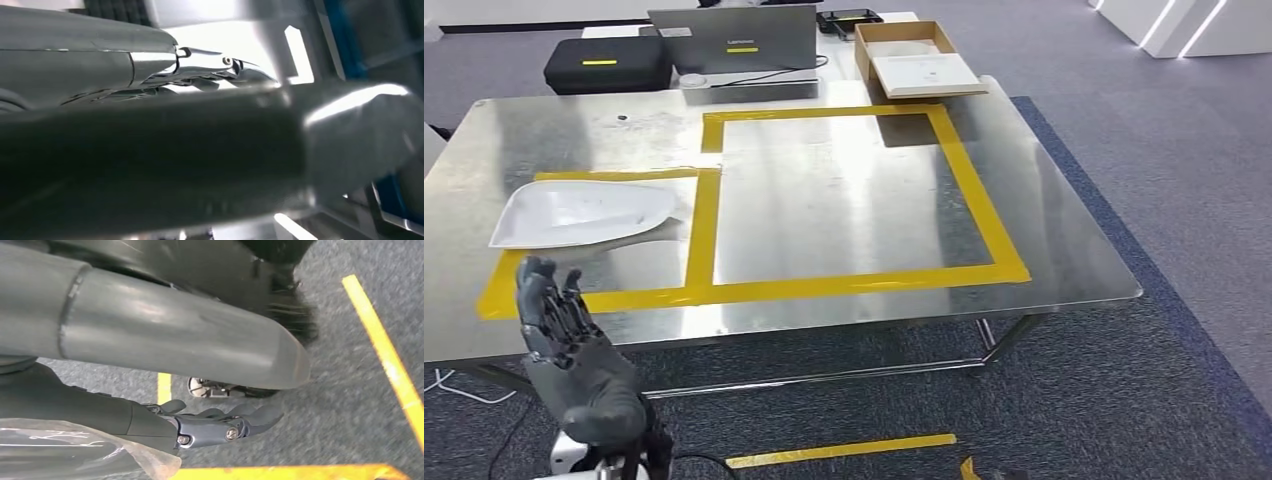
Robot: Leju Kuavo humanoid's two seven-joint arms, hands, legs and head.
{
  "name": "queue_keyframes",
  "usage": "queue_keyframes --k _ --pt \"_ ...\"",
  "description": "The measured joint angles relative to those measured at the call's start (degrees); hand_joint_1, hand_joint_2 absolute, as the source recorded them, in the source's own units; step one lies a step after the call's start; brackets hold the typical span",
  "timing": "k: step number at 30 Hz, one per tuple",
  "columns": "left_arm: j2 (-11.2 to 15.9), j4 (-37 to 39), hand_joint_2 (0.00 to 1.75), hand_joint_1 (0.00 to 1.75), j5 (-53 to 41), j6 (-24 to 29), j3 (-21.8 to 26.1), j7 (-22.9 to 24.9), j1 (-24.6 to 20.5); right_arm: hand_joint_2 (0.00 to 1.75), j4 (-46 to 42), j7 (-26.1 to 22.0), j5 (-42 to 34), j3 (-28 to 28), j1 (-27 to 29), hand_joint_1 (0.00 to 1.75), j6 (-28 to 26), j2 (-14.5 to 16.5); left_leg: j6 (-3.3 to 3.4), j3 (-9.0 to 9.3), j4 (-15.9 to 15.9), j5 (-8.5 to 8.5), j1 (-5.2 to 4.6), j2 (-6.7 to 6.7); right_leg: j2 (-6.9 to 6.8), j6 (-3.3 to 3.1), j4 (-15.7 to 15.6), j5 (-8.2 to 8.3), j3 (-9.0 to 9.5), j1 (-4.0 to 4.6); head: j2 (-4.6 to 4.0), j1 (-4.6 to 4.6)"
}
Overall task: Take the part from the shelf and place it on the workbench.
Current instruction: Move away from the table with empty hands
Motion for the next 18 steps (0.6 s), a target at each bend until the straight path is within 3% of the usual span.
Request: queue_keyframes --k 1,2,3,4,6,7,8,10,11,12,14,17,18 --pt "-0.1 -0.65 0.0 0.0 -2.22 0.1 -0.16 0.0 1.19 0.0 0.0 0.13 0.11 -0.1 -0.07 0.0 -0.05 -0.06 -0.3 -0.37 0.05 0.45 -0.06 -0.02 0.02 -0.12 -4.63 0.48 3.36 0.03 0.0 -0.01" --pt "-0.21 -1.17 0.0 0.0 -3.72 0.17 -0.13 0.0 2.12 0.0 0.0 0.09 0.29 -0.18 -0.16 0.0 -0.1 -0.1 -0.65 -0.58 0.07 0.92 -0.13 -0.02 0.07 -0.34 -8.01 0.52 5.58 0.09 0.0 -0.08" --pt "-0.32 -1.71 0.0 0.0 -4.47 0.21 -0.02 0.0 2.88 0.0 0.0 -0.04 0.62 -0.22 -0.21 0.0 -0.23 -0.11 -1.02 -0.73 0.07 1.42 -0.18 -0.03 0.13 -0.58 -10.31 0.25 6.92 0.19 0.0 -0.08" --pt "-0.45 -2.15 0.0 0.0 -4.42 0.24 0.18 0.0 3.49 0.0 0.0 -0.21 1.08 -0.23 -0.21 0.0 -0.48 -0.12 -1.41 -0.79 -0.04 1.91 -0.19 -0.03 0.17 -0.9 -10.91 0.19 7.02 0.36 0.0 -0.09" --pt "-0.81 -2.7 0.0 0.0 -3.76 0.27 0.89 0.0 4.74 0.0 0.01 -0.48 2.21 -0.2 -0.09 0.0 -1.2 -0.14 -2.14 -1.03 0.0 2.15 0.0 -0.14 -0.02 -1.82 -10.76 1.03 5.89 0.38 0.0 -0.11" --pt "-0.99 -2.79 0.0 0.0 -3.51 0.28 1.29 0.01 5.33 0.0 0.01 -0.53 2.65 -0.17 -0.06 0.0 -1.5 -0.14 -2.44 -1.41 0.86 0.8 0.08 -0.23 -0.2 -2.37 -10.79 1.64 5.33 0.37 0.0 -0.23" --pt "-1.13 -2.84 0.0 0.0 -3.35 0.3 1.64 0.01 5.75 0.0 0.01 -0.54 2.93 -0.15 -0.04 0.0 -1.7 -0.14 -2.68 -1.99 2.81 -1.58 0.13 -0.32 -0.4 -2.83 -10.85 2.31 4.64 0.31 0.0 -0.36" --pt "-1.26 -2.94 0.0 0.0 -3.16 0.3 2.08 0.02 6.27 0.0 0.0 -0.55 3.22 -0.12 -0.04 0.0 -1.88 -0.14 -2.96 -3.27 9.68 -7.84 0.16 -0.39 -0.66 -3.32 -10.79 3.59 3.17 0.47 0.0 -0.55" --pt "-1.31 -2.98 0.0 0.0 -2.86 0.3 2.26 0.01 6.47 0.0 0.0 -0.54 3.48 -0.09 -0.02 0.0 -2.02 -0.14 -3.02 -3.57 13.16 -9.76 0.16 -0.39 -0.75 -3.39 -10.72 4.23 2.47 0.61 0.0 -0.58" --pt "-1.41 -3.0 0.0 0.0 -2.25 0.3 2.5 0.02 6.7 0.0 0.0 -0.46 4.04 0.02 -0.01 0.0 -2.28 -0.14 -2.96 -3.29 15.49 -10.31 0.14 -0.4 -0.81 -3.42 -10.6 4.91 1.7 0.77 0.0 -0.58" --pt "-1.67 -2.99 0.0 0.0 -1.04 0.3 2.93 0.02 7.03 0.0 0.0 -0.28 5.2 0.28 0.01 0.0 -2.83 -0.14 -2.76 -2.18 16.72 -9.3 0.1 -0.42 -0.87 -3.45 -10.38 5.83 0.62 1.0 0.0 -0.57" --pt "-1.81 -2.99 0.0 0.0 -0.6 0.3 3.11 0.02 7.13 0.0 0.0 -0.18 5.64 0.4 0.01 0.0 -3.01 -0.14 -2.65 -1.56 16.3 -8.56 0.07 -0.42 -0.87 -3.45 -10.3 6.1 0.24 1.07 0.0 -0.56" --pt "-2.2 -2.83 0.0 0.0 0.39 0.3 3.71 0.02 7.2 0.0 0.0 0.25 6.89 0.87 0.03 0.0 -3.54 -0.13 -2.27 0.62 13.34 -7.66 -0.07 -0.44 -0.83 -3.42 -10.15 6.43 -0.29 1.16 0.0 -0.57"
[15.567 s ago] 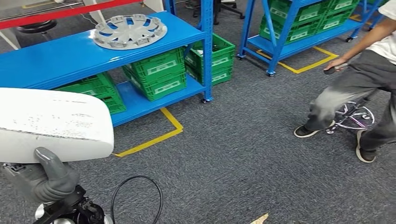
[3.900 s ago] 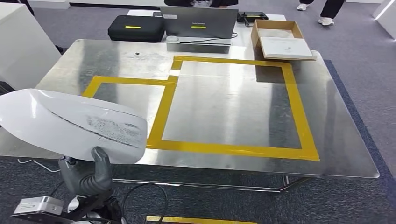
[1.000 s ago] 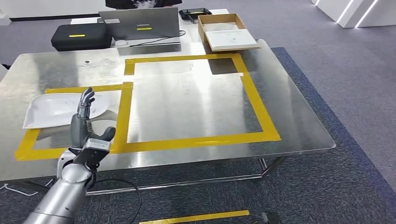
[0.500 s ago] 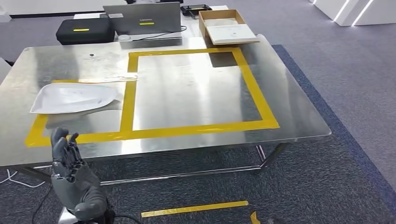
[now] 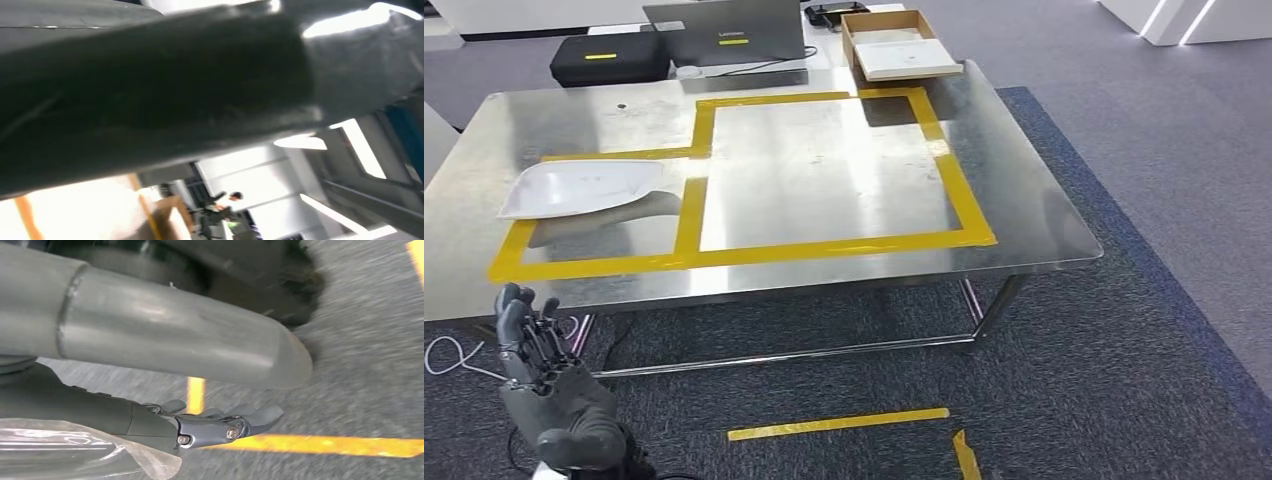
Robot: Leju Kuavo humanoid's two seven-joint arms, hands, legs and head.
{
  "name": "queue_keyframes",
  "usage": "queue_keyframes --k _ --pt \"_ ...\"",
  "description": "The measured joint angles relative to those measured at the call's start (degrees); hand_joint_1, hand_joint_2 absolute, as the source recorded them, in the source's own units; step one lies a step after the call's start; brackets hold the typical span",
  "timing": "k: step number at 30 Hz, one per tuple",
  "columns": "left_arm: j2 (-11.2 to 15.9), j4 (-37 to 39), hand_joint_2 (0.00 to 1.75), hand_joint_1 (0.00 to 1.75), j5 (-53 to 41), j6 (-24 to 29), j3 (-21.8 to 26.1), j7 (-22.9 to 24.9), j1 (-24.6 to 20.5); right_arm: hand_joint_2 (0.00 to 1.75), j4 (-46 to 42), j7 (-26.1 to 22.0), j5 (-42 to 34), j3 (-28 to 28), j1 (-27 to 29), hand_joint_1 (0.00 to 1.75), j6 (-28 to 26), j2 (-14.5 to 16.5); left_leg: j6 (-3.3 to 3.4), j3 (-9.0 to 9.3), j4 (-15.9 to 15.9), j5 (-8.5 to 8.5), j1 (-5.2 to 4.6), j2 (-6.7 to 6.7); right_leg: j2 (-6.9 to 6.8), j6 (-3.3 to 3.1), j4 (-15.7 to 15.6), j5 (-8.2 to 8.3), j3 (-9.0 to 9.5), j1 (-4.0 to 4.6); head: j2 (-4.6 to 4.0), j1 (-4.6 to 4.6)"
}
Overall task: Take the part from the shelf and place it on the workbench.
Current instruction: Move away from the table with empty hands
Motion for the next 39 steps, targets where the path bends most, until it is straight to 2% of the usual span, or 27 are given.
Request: queue_keyframes --k 3,4,5,7,8,9,10,11,12,13,14,16,18,19,21,23,24,25,26,28,30,31,33,34,35,38,39 --pt "-1.75 5.59 0.0 0.0 9.45 -2.26 6.04 3.05 0.35 0.0 0.02 4.93 5.85 3.87 0.46 0.0 -3.57 0.16 2.17 8.92 -14.87 2.06 -0.95 0.07 0.11 1.35 0.61 2.45 -2.45 -0.03 0.0 -0.05" --pt "-2.18 8.36 0.0 0.0 12.45 -3.54 8.36 4.07 0.38 0.0 0.03 6.36 6.54 4.78 0.69 0.0 -4.29 0.21 2.7 9.36 -16.99 2.28 -1.05 0.19 0.18 1.93 1.2 1.94 -3.08 -0.18 0.0 -0.02" --pt "-2.63 10.58 0.0 0.0 13.85 -4.59 10.32 4.11 0.41 0.0 0.03 6.83 6.51 4.98 0.84 0.0 -4.42 0.21 2.99 8.64 -17.19 3.09 -0.92 0.33 0.28 2.25 2.57 0.03 -3.76 -0.26 0.0 0.09" --pt "-3.92 15.86 0.0 0.0 15.06 -6.96 15.23 4.41 0.16 0.0 0.04 7.12 6.35 5.16 1.01 0.0 -4.36 0.21 3.31 6.76 -17.22 4.61 -0.77 0.58 0.38 2.79 8.6 -6.01 -5.6 -0.52 0.0 0.28" --pt "-4.52 19.13 0.0 0.0 14.77 -8.46 18.07 4.89 -0.2 0.0 0.04 7.2 6.24 5.19 1.04 0.0 -4.16 0.21 3.29 5.73 -17.14 5.39 -0.75 0.69 0.37 3.02 12.24 -8.16 -6.29 -0.66 0.0 0.35" --pt "-4.94 23.26 0.0 0.0 13.97 -10.22 21.08 5.44 -0.93 0.0 0.04 7.29 6.14 5.19 1.06 0.0 -3.88 0.21 3.2 4.65 -17.02 6.17 -0.72 0.79 0.36 3.23 15.12 -8.84 -6.42 -0.79 0.0 0.34" --pt "-5.15 28.32 0.0 0.0 12.89 -12.03 24.24 5.97 -2.1 0.0 0.04 7.4 6.12 5.19 1.08 0.0 -3.54 0.21 3.05 3.57 -16.88 6.91 -0.66 0.84 0.35 3.43 16.51 -8.02 -5.84 -0.92 0.0 0.34" --pt "-5.13 34.28 0.0 0.0 11.64 -13.42 27.49 6.17 -3.59 0.0 0.04 7.49 6.21 5.19 1.07 0.0 -3.25 0.21 2.81 2.51 -16.63 7.58 -0.53 0.86 0.35 3.59 15.89 -6.11 -4.29 -1.03 0.0 0.34" --pt "-4.93 40.77 0.0 0.0 10.48 -14.32 30.81 6.15 -5.25 0.0 0.04 7.58 6.4 5.18 1.01 0.0 -3.05 0.21 2.47 1.52 -16.29 8.15 -0.39 0.86 0.35 3.77 13.48 -4.29 -1.82 -1.14 0.0 0.34" --pt "-4.47 47.47 0.0 0.0 9.62 -14.73 34.16 6.1 -7.0 0.0 0.04 7.63 6.64 5.18 0.85 0.0 -2.94 0.22 2.06 0.64 -15.8 8.63 -0.32 0.86 0.38 3.91 9.48 -3.61 1.63 -1.24 0.0 0.37" --pt "-3.89 53.97 0.0 0.0 9.04 -15.03 37.36 6.17 -8.62 0.0 0.04 7.67 6.86 5.17 0.66 0.0 -2.9 0.24 1.63 -0.12 -15.25 9.07 -0.27 0.89 0.5 3.84 4.94 -3.99 5.02 -1.25 0.0 0.33" --pt "-2.67 65.28 0.0 0.0 9.3 -17.26 43.06 7.23 -11.13 0.0 0.03 7.82 6.93 5.13 0.43 0.0 -2.9 0.27 0.87 -0.91 -14.53 10.05 -0.31 0.99 0.68 3.05 -0.81 -6.02 8.58 -1.12 0.0 0.24" --pt "-1.99 73.83 0.0 0.0 10.86 -21.4 47.91 9.73 -12.31 0.0 0.04 8.18 6.73 4.99 0.55 0.0 -2.96 0.32 0.21 -1.22 -14.47 10.96 -0.16 1.02 0.56 1.78 -1.31 -6.07 7.87 -0.98 0.0 0.17" --pt "-1.85 77.4 0.0 0.0 11.5 -23.01 50.14 11.52 -12.59 0.0 0.06 8.44 6.71 4.88 0.62 0.0 -3.06 0.35 -0.11 -1.53 -14.09 10.24 -0.02 0.89 0.41 1.21 -1.21 -5.59 7.33 -0.96 0.0 0.13" --pt "-1.96 83.22 0.0 0.0 11.22 -23.6 53.68 16.4 -13.04 0.0 0.09 9.02 6.91 4.73 0.65 0.0 -3.57 0.39 -0.64 -2.64 -10.48 5.41 0.15 0.59 0.09 0.2 -1.15 -4.33 5.93 -0.96 0.0 -0.03" --pt "-2.33 87.56 0.0 0.0 9.55 -22.45 55.77 22.21 -13.55 0.0 0.09 9.46 7.03 4.66 0.62 0.0 -4.27 0.4 -0.94 -3.84 -3.11 -0.78 0.19 0.45 -0.1 -0.25 -1.03 -2.96 4.31 -0.72 0.0 -0.2" --pt "-2.59 89.23 0.0 0.0 8.33 -21.82 56.23 24.75 -13.81 0.0 0.09 9.56 6.99 4.59 0.62 0.0 -4.57 0.4 -0.99 -3.98 0.23 -2.15 0.2 0.43 -0.18 -0.3 -0.89 -2.29 3.51 -0.58 0.0 -0.24" --pt "-2.86 90.62 0.0 0.0 6.91 -21.48 56.41 26.88 -14.05 0.0 0.09 9.53 6.84 4.44 0.6 0.0 -4.78 0.4 -0.93 -3.47 2.07 -2.05 0.2 0.42 -0.23 -0.3 -0.67 -1.61 2.63 -0.46 0.0 -0.24" --pt "-3.14 91.88 0.0 0.0 5.21 -21.59 56.31 28.79 -14.26 0.0 0.09 9.41 6.65 4.2 0.58 0.0 -4.97 0.4 -0.79 -2.12 1.93 -0.88 0.19 0.4 -0.25 -0.24 -0.38 -1.0 1.71 -0.38 0.0 -0.24" --pt "-3.62 93.81 0.0 0.0 1.3 -23.44 55.52 32.36 -14.63 0.0 0.09 9.03 6.36 3.66 0.5 0.0 -5.19 0.41 -0.24 3.26 -4.29 1.7 0.13 0.29 -0.23 -0.02 0.37 0.04 -0.14 -0.31 0.0 -0.26" --pt "-3.89 95.17 0.0 0.0 -3.09 -26.04 53.86 35.67 -14.94 0.0 0.09 8.83 6.44 3.34 0.47 0.0 -5.37 0.45 0.33 8.69 -12.53 1.48 -0.08 0.1 -0.22 0.44 1.03 0.84 -1.38 -0.18 0.0 -0.22" --pt "-4.0 95.75 0.0 0.0 -5.09 -26.88 52.79 37.04 -15.05 0.0 0.09 8.88 6.53 3.25 0.46 0.0 -5.49 0.46 0.58 9.93 -14.81 0.96 -0.25 0.03 -0.25 0.76 1.18 1.27 -1.7 -0.19 0.0 -0.21" --pt "-4.31 96.79 0.0 0.0 -7.5 -27.49 50.65 38.97 -15.17 0.0 0.09 9.19 6.64 3.06 0.53 0.0 -5.72 0.47 1.22 9.75 -15.81 1.19 -0.47 0.07 -0.29 1.58 1.16 2.19 -2.06 -0.31 0.0 -0.19" --pt "-4.45 97.22 0.0 0.0 -8.01 -27.56 49.81 39.48 -15.22 0.0 0.09 9.42 6.67 2.91 0.59 0.0 -5.89 0.46 1.7 9.19 -15.92 1.8 -0.47 0.2 -0.22 1.98 1.37 1.91 -2.38 -0.43 0.0 -0.22" --pt "-4.56 97.51 0.0 0.0 -8.21 -27.54 49.2 39.69 -15.28 0.0 0.09 9.66 6.69 2.73 0.67 0.0 -6.05 0.45 2.22 8.5 -16.06 2.51 -0.39 0.32 -0.09 2.34 2.26 0.54 -2.93 -0.5 0.0 -0.16" --pt "-4.76 97.84 0.0 0.0 -8.68 -27.18 48.01 39.69 -15.5 0.0 0.09 10.13 6.71 2.27 0.73 0.0 -6.46 0.36 3.07 5.66 -16.16 4.81 -0.3 0.54 0.24 3.09 10.93 -8.09 -5.64 -0.61 0.0 0.08" --pt "-4.8 97.93 0.0 0.0 -8.81 -27.06 47.71 39.63 -15.54 0.0 0.09 10.18 6.68 2.2 0.72 0.0 -6.54 0.28 3.06 4.59 -16.11 5.63 -0.32 0.59 0.27 3.29 14.5 -9.77 -6.17 -0.65 0.0 0.09"
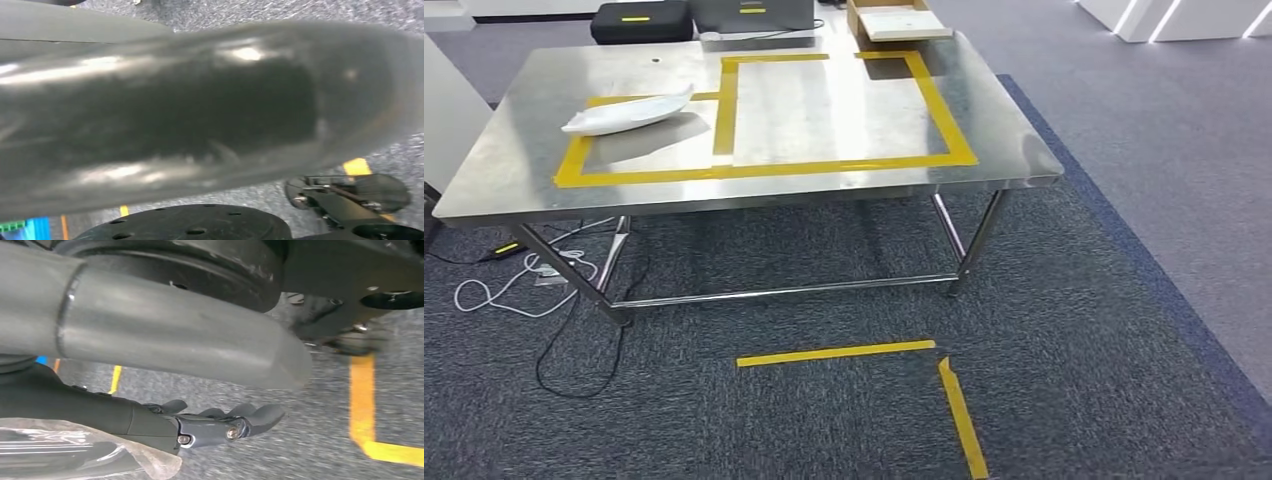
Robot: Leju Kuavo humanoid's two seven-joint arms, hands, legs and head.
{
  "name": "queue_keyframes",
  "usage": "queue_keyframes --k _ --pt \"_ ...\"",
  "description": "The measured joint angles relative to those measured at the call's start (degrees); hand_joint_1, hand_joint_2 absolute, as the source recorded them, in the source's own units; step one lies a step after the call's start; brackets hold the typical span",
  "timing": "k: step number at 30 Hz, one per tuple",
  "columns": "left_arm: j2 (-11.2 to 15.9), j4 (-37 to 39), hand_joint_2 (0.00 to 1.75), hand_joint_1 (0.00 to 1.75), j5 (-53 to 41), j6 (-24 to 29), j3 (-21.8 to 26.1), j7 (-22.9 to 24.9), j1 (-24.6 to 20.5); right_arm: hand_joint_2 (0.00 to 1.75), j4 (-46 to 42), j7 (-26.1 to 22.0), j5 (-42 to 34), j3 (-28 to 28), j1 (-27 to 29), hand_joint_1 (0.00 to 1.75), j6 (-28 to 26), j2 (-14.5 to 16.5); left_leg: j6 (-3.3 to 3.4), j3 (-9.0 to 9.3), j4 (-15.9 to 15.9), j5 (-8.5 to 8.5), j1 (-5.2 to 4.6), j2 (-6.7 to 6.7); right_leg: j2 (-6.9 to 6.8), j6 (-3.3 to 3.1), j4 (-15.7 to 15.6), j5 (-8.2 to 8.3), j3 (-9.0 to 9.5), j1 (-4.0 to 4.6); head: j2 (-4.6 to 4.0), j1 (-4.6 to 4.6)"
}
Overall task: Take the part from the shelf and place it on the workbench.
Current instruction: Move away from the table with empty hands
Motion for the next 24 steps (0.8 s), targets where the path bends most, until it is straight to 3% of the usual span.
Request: queue_keyframes --k 1,3,4,5,7,8,10,11,12,14,15,16,17,18,21,23,24 --pt "-0.01 0.08 0.0 0.0 -0.1 0.1 -0.27 -0.09 -0.04 0.0 0.0 0.02 -0.04 -0.04 0.0 0.0 -0.08 -0.09 -0.07 -1.06 0.06 0.82 -0.01 0.05 0.01 0.17 2.52 -0.16 0.09 -0.05 0.0 0.01" --pt "-0.02 0.28 0.0 0.0 -0.66 0.51 -0.81 -0.51 -0.12 0.0 0.0 -0.08 -0.27 -0.27 0.02 0.0 -0.16 -0.25 -0.38 -3.15 0.27 2.28 0.03 0.12 0.0 0.39 2.04 3.23 3.02 -0.25 0.0 0.01" --pt "-0.02 0.33 0.0 0.0 -1.3 1.04 -1.13 -0.93 -0.18 0.0 -0.01 -0.33 -0.52 -0.49 -0.01 0.0 -0.07 -0.28 -0.59 -3.95 0.5 2.82 0.04 0.2 -0.24 0.45 -1.08 4.81 5.87 -0.37 0.0 0.02" --pt "-0.02 0.37 0.0 0.0 -2.18 1.6 -1.53 -1.44 -0.25 0.0 -0.01 -0.7 -0.83 -0.78 -0.11 0.0 0.2 -0.31 -0.82 -4.65 0.92 3.25 -0.05 0.29 -0.87 0.44 -5.9 5.33 9.64 -0.45 0.0 0.07" --pt "0.08 0.42 0.0 0.0 -4.44 2.15 -2.64 -2.39 -0.37 0.0 -0.02 -1.53 -1.32 -1.33 -0.54 0.0 0.9 -0.34 -1.4 -5.38 1.8 3.93 -0.23 0.72 -1.92 -0.27 -14.44 3.46 15.4 -0.45 0.0 0.08" --pt "0.16 0.44 0.0 0.0 -5.46 2.01 -3.32 -2.65 -0.44 0.0 -0.02 -1.8 -1.42 -1.54 -0.73 0.0 1.19 -0.35 -1.75 -5.54 2.05 4.29 -0.26 1.05 -2.05 -0.81 -16.62 2.55 16.67 -0.37 0.0 0.07" --pt "0.35 0.53 0.0 0.0 -6.82 1.79 -4.48 -2.85 -0.65 0.0 -0.02 -1.95 -1.44 -1.86 -0.76 0.0 1.36 -0.41 -2.55 -5.67 2.22 4.61 -0.02 1.57 -1.36 -1.94 -16.75 2.66 16.2 -0.3 0.0 -0.03" --pt "0.41 0.57 0.0 0.0 -7.06 1.91 -4.9 -2.95 -0.75 0.0 -0.02 -1.88 -1.43 -2.06 -0.63 0.0 1.24 -0.45 -2.94 -5.89 2.95 3.64 0.1 1.38 -1.05 -2.38 -16.66 3.09 15.85 -0.33 0.0 -0.04" --pt "0.45 0.61 0.0 0.0 -7.19 2.14 -5.18 -3.07 -0.79 0.0 -0.02 -1.76 -1.43 -2.26 -0.48 0.0 0.99 -0.51 -3.28 -6.43 4.77 1.73 0.2 0.97 -0.77 -2.74 -16.65 3.58 15.46 -0.38 0.0 -0.08" --pt "0.47 0.69 0.0 0.0 -7.67 2.81 -5.59 -3.27 -0.86 0.0 -0.02 -1.52 -1.55 -2.7 -0.24 0.0 0.54 -0.59 -3.74 -8.18 11.45 -3.48 0.28 0.11 -0.05 -3.08 -16.53 4.37 14.59 -0.34 0.0 -0.15" --pt "0.46 0.74 0.0 0.0 -8.03 3.13 -5.83 -3.26 -0.9 0.0 -0.02 -1.43 -1.66 -2.89 -0.14 0.0 0.43 -0.62 -3.81 -8.95 14.99 -5.34 0.28 -0.06 0.37 -3.12 -16.41 4.68 14.13 -0.28 0.0 -0.16" --pt "0.46 0.8 0.0 0.0 -8.44 3.38 -6.15 -3.14 -0.96 0.0 -0.02 -1.33 -1.77 -3.09 -0.07 0.0 0.42 -0.63 -3.78 -9.11 17.24 -6.07 0.27 -0.13 0.83 -3.13 -16.23 4.92 13.67 -0.22 0.0 -0.16" --pt "0.45 0.84 0.0 0.0 -8.74 3.54 -6.46 -2.92 -1.04 0.0 -0.02 -1.22 -1.86 -3.27 -0.02 0.0 0.43 -0.65 -3.63 -8.43 17.5 -5.68 0.25 -0.22 1.35 -3.1 -15.97 5.09 13.4 -0.17 0.0 -0.16" --pt "0.45 0.86 0.0 0.0 -8.93 3.62 -6.72 -2.58 -1.11 0.0 -0.02 -1.08 -1.92 -3.47 -0.01 0.0 0.5 -0.66 -3.38 -6.83 15.61 -4.35 0.24 -0.48 1.96 -3.07 -15.68 5.2 13.17 -0.12 0.0 -0.17" --pt "0.5 1.01 0.0 0.0 -9.16 3.81 -7.07 -1.38 -1.24 0.0 0.01 -0.71 -1.96 -3.89 -0.09 0.0 0.84 -0.59 -2.29 -0.87 5.83 -0.62 0.27 -3.42 3.88 -2.7 -14.89 5.41 12.16 -0.08 0.0 -0.14" --pt "0.48 1.27 0.0 0.0 -9.24 3.89 -7.17 -0.96 -1.26 0.0 0.04 -0.63 -1.97 -4.07 -0.18 0.0 0.94 -0.54 -1.95 0.17 3.71 -0.55 0.2 -4.51 5.16 -2.01 -14.68 5.76 11.4 -0.33 0.0 -0.23" --pt "0.42 1.36 0.0 0.0 -9.27 3.92 -7.21 -0.84 -1.33 0.0 0.04 -0.61 -1.98 -4.14 -0.2 0.0 0.96 -0.55 -1.94 0.15 3.26 -0.45 0.17 -4.04 5.86 -1.63 -14.68 5.97 11.26 -0.44 0.0 -0.3"
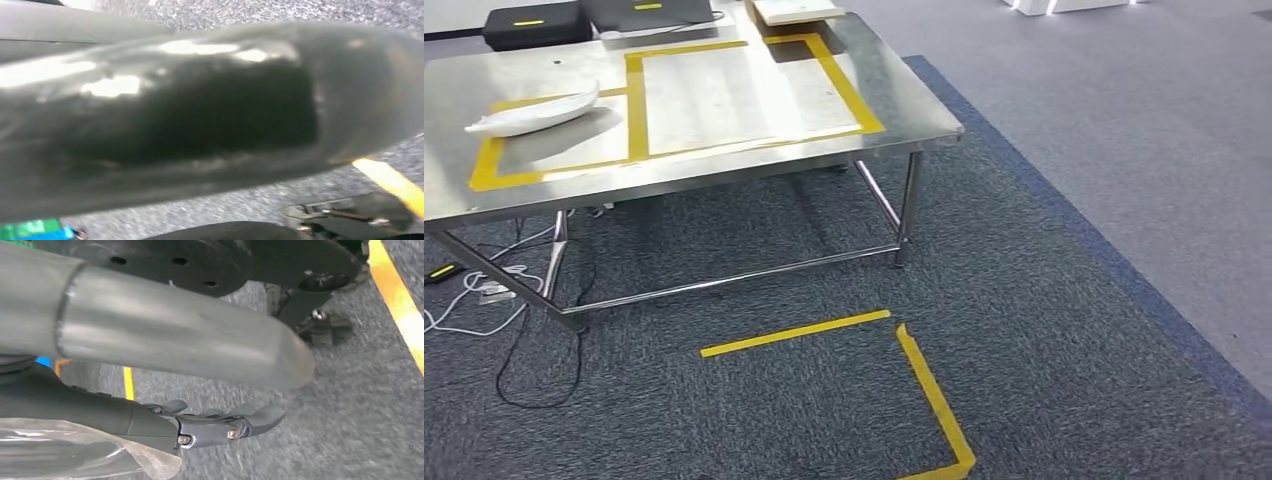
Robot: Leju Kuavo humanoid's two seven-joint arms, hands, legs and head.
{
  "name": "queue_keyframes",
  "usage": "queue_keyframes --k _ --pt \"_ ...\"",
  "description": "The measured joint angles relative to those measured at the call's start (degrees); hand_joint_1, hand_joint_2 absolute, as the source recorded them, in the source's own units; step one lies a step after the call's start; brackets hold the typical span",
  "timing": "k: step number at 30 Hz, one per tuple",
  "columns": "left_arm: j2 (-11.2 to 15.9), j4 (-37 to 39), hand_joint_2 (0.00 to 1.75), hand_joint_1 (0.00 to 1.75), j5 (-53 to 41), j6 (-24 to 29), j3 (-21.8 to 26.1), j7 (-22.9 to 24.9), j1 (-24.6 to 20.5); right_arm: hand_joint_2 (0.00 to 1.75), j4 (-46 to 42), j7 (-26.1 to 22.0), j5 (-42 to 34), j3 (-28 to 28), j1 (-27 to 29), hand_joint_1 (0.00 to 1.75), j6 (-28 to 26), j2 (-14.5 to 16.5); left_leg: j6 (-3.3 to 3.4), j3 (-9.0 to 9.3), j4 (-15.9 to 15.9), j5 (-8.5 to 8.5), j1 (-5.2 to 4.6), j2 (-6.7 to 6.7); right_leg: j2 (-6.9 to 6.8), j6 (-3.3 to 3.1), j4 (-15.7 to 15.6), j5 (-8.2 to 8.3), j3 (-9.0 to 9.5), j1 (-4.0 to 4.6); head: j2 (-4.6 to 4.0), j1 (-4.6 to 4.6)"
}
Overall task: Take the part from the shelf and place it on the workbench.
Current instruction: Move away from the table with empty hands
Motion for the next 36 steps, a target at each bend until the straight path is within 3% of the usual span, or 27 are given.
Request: queue_keyframes --k 1,3,5,6,7,8,9,10,12,14,16,18,20,22,23,24,25,27,29,31,32,34,35,36 --pt "-0.01 0.03 0.0 0.0 -0.02 0.02 -0.03 0.1 -0.17 0.0 -0.01 0.03 -0.02 -0.05 0.05 0.0 0.0 -0.01 0.2 0.14 -0.72 -0.13 0.07 0.69 0.06 0.31 0.1 -0.1 -0.36 -0.08 0.0 -0.03" --pt "-0.14 0.04 0.0 0.0 -0.03 0.18 -0.11 0.48 -0.55 0.0 -0.01 0.14 -0.15 -0.12 0.11 0.0 -0.02 -0.03 0.76 0.46 -2.24 -0.21 0.32 2.05 -1.79 0.86 2.39 -1.61 -2.19 0.03 0.0 0.28" --pt "-0.33 0.05 0.0 0.0 -0.05 0.5 -0.18 1.38 -0.62 0.0 -0.02 0.2 -0.4 -0.22 -0.04 0.0 -0.1 -0.04 1.16 0.45 -2.75 -0.19 0.37 3.47 -4.28 1.32 9.1 -4.68 -5.94 0.05 0.0 0.65" --pt "-0.41 0.08 0.0 0.0 -0.03 0.64 -0.2 1.94 -0.52 0.0 -0.02 0.19 -0.5 -0.32 -0.09 0.0 -0.15 -0.04 1.21 0.4 -2.72 -0.2 0.34 4.32 -4.77 1.54 12.97 -5.9 -8.02 0.03 0.0 0.73" --pt "-0.48 0.12 0.0 0.0 0.08 0.65 -0.21 2.46 -0.44 0.0 -0.02 0.17 -0.55 -0.43 -0.04 0.0 -0.19 -0.04 1.24 0.38 -2.69 -0.22 0.32 5.15 -5.02 1.74 15.66 -6.28 -9.53 0.01 0.0 0.72" --pt "-0.53 0.17 0.0 0.0 0.2 0.54 -0.19 2.89 -0.38 0.0 -0.01 0.15 -0.55 -0.51 0.09 0.0 -0.2 -0.03 1.24 0.39 -2.64 -0.25 0.31 5.91 -5.23 1.88 16.25 -5.53 -10.04 -0.03 0.0 0.72" --pt "-0.6 0.21 0.0 0.0 0.31 0.41 -0.18 3.18 -0.36 0.0 -0.01 0.14 -0.49 -0.59 0.23 0.0 -0.21 -0.02 1.2 0.41 -2.57 -0.29 0.32 6.61 -5.56 1.97 14.66 -3.83 -9.47 -0.08 0.0 0.73" --pt "-0.68 0.23 0.0 0.0 0.43 0.36 -0.16 3.34 -0.37 0.0 0.0 0.14 -0.39 -0.63 0.32 0.0 -0.2 -0.01 1.1 0.43 -2.46 -0.36 0.33 7.21 -6.28 1.98 11.16 -1.53 -7.88 -0.13 0.0 0.74" --pt "-0.8 0.24 0.0 0.0 0.58 0.72 -0.05 3.22 -0.33 0.0 -0.01 0.21 -0.16 -0.73 0.13 0.0 -0.2 0.16 0.67 0.44 -2.08 -0.61 0.07 8.32 -9.05 1.65 3.86 1.4 -4.53 0.09 0.0 0.79" --pt "-0.8 0.24 0.0 0.0 0.78 1.22 0.12 3.06 -0.2 0.0 -0.01 0.3 0.0 -0.85 -0.15 0.0 -0.22 0.34 0.11 0.38 -1.75 -0.74 -0.34 9.47 -10.33 0.78 1.18 1.86 -3.49 0.42 0.0 0.75" --pt "-0.77 0.24 0.0 0.0 0.9 1.45 0.21 3.03 -0.14 0.0 0.0 0.42 0.07 -0.95 0.0 0.0 -0.24 0.37 -0.46 0.38 -1.59 -0.85 -0.37 10.45 -9.03 -0.22 1.2 2.23 -3.99 0.43 0.0 0.7" --pt "-0.76 0.24 0.0 0.0 0.91 1.54 0.26 3.03 -0.17 0.0 0.0 0.58 0.11 -1.03 0.21 0.0 -0.23 0.42 -1.13 -0.13 0.08 -2.49 -0.1 8.54 -7.78 -1.05 1.14 2.67 -4.29 0.28 0.0 0.62" --pt "-0.7 0.26 0.0 0.0 1.02 1.6 0.41 3.0 0.01 0.0 -0.01 0.69 0.05 -1.09 0.08 0.0 -0.04 0.57 -1.49 -2.36 6.06 -6.45 0.07 5.23 -6.41 -1.71 1.11 3.08 -4.53 0.23 0.0 0.48" --pt "-0.53 0.31 0.0 0.0 1.81 1.76 0.75 2.37 0.37 0.0 -0.01 0.74 -0.3 -1.15 -0.04 0.0 1.05 0.79 -1.37 -5.04 13.09 -9.68 0.08 3.94 -4.7 -2.06 1.15 3.4 -4.93 0.39 0.0 0.47" --pt "-0.44 0.33 0.0 0.0 2.55 2.04 1.12 1.62 0.51 0.0 0.0 0.79 -0.62 -1.27 0.0 0.0 2.04 0.93 -1.21 -5.47 14.43 -9.74 0.06 3.74 -3.81 -2.11 1.18 3.53 -5.04 0.5 0.0 0.45" --pt "-0.4 0.33 0.0 0.0 3.33 2.51 1.64 0.64 0.59 0.0 0.0 0.84 -0.96 -1.44 0.06 0.0 3.07 1.06 -0.96 -4.96 13.6 -8.64 0.06 3.55 -2.91 -2.08 1.22 3.65 -5.11 0.6 0.0 0.47" --pt "-0.39 0.33 0.0 0.0 3.99 3.27 2.28 -0.48 0.6 0.0 0.0 0.84 -1.21 -1.65 0.11 0.0 3.96 1.24 -0.64 -3.53 10.72 -6.65 0.05 3.04 -2.05 -2.0 1.27 3.75 -5.13 0.68 0.0 0.47" --pt "-0.31 0.33 0.0 0.0 4.43 5.04 3.44 -2.02 0.54 0.0 0.01 0.59 -1.17 -1.93 0.02 0.0 4.96 1.69 0.14 -0.02 2.99 -3.04 0.1 0.02 -0.49 -1.72 1.44 3.97 -5.33 0.74 0.0 0.52" --pt "-0.21 0.34 0.0 0.0 3.91 6.0 4.11 -2.29 0.42 0.0 0.02 0.29 -0.6 -1.97 -0.25 0.0 5.59 2.04 0.52 1.6 -1.04 -2.08 0.02 -2.14 0.92 -1.1 1.62 4.37 -6.0 0.56 0.0 0.48" --pt "-0.24 0.34 0.0 0.0 3.15 5.96 4.38 -1.93 0.29 0.0 0.02 0.23 -0.1 -1.96 -0.28 0.0 6.07 2.12 0.65 1.62 -1.6 -1.99 -0.07 -1.21 2.1 -0.3 1.57 4.83 -6.82 0.31 0.0 0.41" --pt "-0.26 0.34 0.0 0.0 2.88 5.91 4.43 -1.7 0.21 0.0 0.02 0.25 0.16 -1.96 -0.19 0.0 6.17 2.12 0.86 1.62 -1.88 -1.75 0.01 -0.47 1.53 0.03 1.76 4.72 -7.23 0.34 0.0 0.47" --pt "-0.38 0.34 0.0 0.0 2.97 6.44 4.6 -1.27 0.23 0.0 0.02 0.7 1.41 -1.82 -0.13 0.0 6.23 2.11 1.32 1.61 -2.44 -1.29 0.25 1.27 -1.55 0.55 4.88 2.61 -9.08 0.54 0.0 0.89" --pt "-0.4 0.34 0.0 0.0 3.43 7.13 4.86 -0.9 0.31 0.0 0.02 1.05 2.54 -1.55 -0.2 0.0 6.25 2.12 1.46 1.55 -2.51 -1.23 0.22 2.24 -3.44 0.79 8.14 0.71 -10.54 0.58 0.0 1.11" --pt "-0.45 0.34 0.0 0.0 3.92 8.0 5.27 -0.34 0.44 0.0 0.02 1.56 3.86 -1.09 -0.28 0.0 6.24 2.12 1.53 1.44 -2.5 -1.21 0.19 3.25 -4.5 1.04 12.11 -1.29 -12.32 0.51 0.0 1.3"
